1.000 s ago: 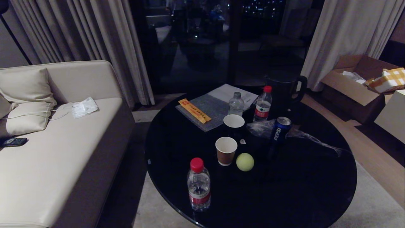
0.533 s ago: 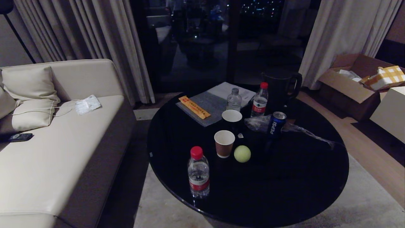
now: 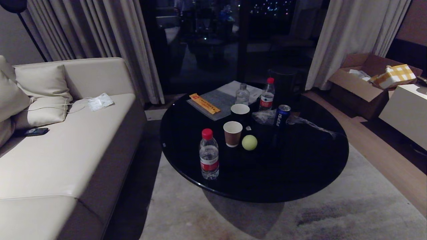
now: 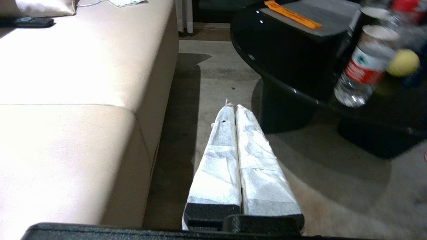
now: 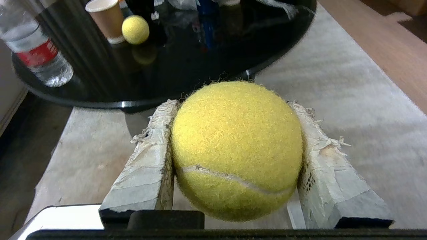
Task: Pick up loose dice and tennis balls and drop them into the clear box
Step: Put the ball in the box
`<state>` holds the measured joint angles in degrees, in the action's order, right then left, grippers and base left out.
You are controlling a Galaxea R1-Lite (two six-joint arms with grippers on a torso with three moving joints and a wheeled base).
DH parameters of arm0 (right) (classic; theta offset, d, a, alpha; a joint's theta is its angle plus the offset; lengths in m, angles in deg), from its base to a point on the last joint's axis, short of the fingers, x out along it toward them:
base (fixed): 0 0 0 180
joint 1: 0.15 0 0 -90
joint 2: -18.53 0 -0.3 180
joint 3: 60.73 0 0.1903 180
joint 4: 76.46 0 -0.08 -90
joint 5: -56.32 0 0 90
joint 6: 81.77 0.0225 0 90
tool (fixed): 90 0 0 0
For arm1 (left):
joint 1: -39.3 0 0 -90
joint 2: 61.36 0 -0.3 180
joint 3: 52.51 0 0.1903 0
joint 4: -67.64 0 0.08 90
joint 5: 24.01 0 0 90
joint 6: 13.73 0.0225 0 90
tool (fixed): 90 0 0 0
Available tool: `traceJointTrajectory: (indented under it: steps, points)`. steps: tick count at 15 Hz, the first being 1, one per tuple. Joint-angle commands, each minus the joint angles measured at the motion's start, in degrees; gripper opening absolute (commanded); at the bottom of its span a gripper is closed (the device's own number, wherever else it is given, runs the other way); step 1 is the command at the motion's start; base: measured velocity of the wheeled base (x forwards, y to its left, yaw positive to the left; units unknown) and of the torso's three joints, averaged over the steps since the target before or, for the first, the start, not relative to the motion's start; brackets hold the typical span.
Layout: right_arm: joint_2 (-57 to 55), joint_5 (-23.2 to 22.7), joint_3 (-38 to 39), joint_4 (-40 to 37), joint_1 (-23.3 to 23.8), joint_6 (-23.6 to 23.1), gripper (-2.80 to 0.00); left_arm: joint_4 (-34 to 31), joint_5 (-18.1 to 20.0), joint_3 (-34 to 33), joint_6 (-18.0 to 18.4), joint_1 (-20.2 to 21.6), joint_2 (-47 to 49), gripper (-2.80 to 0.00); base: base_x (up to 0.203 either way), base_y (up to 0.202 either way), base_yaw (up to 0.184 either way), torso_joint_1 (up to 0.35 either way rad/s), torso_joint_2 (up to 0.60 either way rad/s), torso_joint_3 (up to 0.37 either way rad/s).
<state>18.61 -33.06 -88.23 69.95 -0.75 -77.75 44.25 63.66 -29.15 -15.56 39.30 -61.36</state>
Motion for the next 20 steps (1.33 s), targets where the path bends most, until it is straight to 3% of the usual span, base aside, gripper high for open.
traceJointTrajectory:
  steps: [1,20]
  points:
    - [-0.1,0.0,0.0,-0.1,0.0,0.0,-2.80,-0.1,0.3,-0.1,0.4,0.0,0.1,-2.80,-0.183,0.000,-0.001,0.005,0.00,0.003]
    - [-0.1,0.0,0.0,-0.1,0.0,0.0,-2.80,-0.1,0.3,-0.1,0.3,0.0,0.1,-2.80,-0.183,0.000,-0.001,0.003,0.00,0.002]
